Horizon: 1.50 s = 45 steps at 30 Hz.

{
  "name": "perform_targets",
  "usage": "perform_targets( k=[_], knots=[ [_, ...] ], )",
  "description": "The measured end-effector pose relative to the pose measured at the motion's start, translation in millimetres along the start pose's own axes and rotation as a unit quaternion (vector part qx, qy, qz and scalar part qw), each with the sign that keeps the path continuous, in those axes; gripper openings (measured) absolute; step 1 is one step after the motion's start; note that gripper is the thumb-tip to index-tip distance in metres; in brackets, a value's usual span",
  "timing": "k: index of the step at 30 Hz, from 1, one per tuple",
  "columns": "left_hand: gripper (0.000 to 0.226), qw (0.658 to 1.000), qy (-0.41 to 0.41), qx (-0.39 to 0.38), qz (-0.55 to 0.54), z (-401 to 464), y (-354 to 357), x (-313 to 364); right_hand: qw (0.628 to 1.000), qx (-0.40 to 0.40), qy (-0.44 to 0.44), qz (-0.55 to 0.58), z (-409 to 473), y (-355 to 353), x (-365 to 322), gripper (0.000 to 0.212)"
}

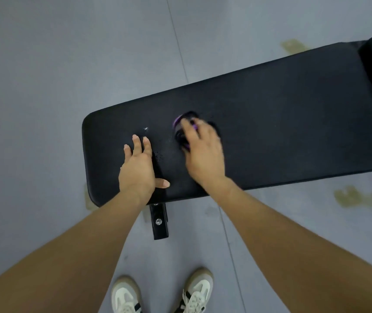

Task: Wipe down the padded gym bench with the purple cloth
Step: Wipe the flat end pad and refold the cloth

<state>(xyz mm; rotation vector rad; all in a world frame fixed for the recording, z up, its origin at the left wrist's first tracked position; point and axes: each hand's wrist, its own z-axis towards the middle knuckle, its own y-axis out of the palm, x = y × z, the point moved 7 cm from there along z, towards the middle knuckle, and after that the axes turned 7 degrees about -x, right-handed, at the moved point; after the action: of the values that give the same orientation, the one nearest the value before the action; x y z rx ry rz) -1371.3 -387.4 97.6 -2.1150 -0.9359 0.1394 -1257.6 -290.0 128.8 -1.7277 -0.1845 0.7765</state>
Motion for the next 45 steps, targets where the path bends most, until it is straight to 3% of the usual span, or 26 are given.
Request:
perform_targets(
  k=[2,4,5,7,10,12,15,18,20,23,25,28,34,36,39,41,45],
  knots=[
    [0.124,1.0,-0.002,0.0,-0.004,-1.3,-0.3,0.1,0.99,-0.083,-0.112,-0.018,-12.2,15.1,-18.8,0.062],
    [0.124,1.0,-0.001,-0.001,-0.005,-0.8,-0.3,0.9,0.983,-0.078,-0.156,-0.053,7.1,-0.8,2.0,0.062],
    [0.123,1.0,-0.001,-0.002,-0.004,-0.4,-0.2,1.2,0.988,-0.051,-0.133,-0.059,22.4,-12.8,19.6,0.06],
    [0.122,1.0,0.001,-0.002,-0.004,0.6,0.8,1.4,0.999,0.013,-0.007,-0.034,60.2,-44.8,66.1,0.055],
    [0.122,1.0,0.003,0.0,-0.007,1.6,2.6,-0.5,0.987,0.069,0.144,-0.018,85.9,-60.9,88.3,0.055],
    [0.123,1.0,0.001,-0.005,-0.008,2.3,4.0,-1.3,0.991,0.071,0.113,-0.029,82.0,-44.8,57.9,0.056],
    [0.124,1.0,-0.004,-0.012,-0.011,2.2,2.3,-1.9,0.998,-0.043,-0.036,-0.042,61.1,-0.3,-2.9,0.059],
    [0.124,0.999,-0.005,-0.018,-0.026,1.1,2.0,-1.2,0.98,-0.131,-0.135,-0.067,63.3,-2.7,-5.0,0.059],
    [0.124,0.999,-0.008,-0.016,-0.03,0.8,2.6,-2.1,0.985,-0.117,-0.113,-0.061,81.6,-25.2,24.6,0.055],
    [0.124,0.999,-0.004,-0.011,-0.033,2.4,4.3,-2.9,0.998,-0.022,0.064,0.003,108.3,-58.6,70.7,0.053],
    [0.124,1.0,-0.003,-0.01,-0.03,2.1,5.0,-3.6,0.995,0.004,0.103,-0.013,109.2,-49.0,60.3,0.055],
    [0.124,1.0,-0.002,-0.008,-0.025,2.0,5.4,-3.2,0.999,-0.014,0.031,-0.017,98.7,-22.1,18.8,0.059],
    [0.126,0.999,-0.01,-0.018,-0.041,-0.3,2.8,-3.4,0.967,-0.191,-0.16,-0.058,61.3,7.1,-19.0,0.062],
    [0.125,0.999,-0.012,-0.016,-0.043,-1.7,2.7,-3.9,0.974,-0.172,-0.14,-0.05,73.8,-12.5,8.6,0.059],
    [0.124,0.999,-0.007,-0.004,-0.042,-1.1,3.5,-4.2,0.998,-0.06,-0.004,0.0,99.5,-40.8,41.1,0.056],
    [0.124,0.999,-0.005,-0.003,-0.041,-0.9,3.8,-3.8,0.998,-0.031,0.046,-0.006,104.5,-31.7,31.1,0.058],
    [0.124,0.999,-0.002,0.002,-0.031,-0.2,1.9,-3.7,0.996,-0.077,-0.026,-0.027,101.1,-2.0,-9.4,0.061]
  ],
)
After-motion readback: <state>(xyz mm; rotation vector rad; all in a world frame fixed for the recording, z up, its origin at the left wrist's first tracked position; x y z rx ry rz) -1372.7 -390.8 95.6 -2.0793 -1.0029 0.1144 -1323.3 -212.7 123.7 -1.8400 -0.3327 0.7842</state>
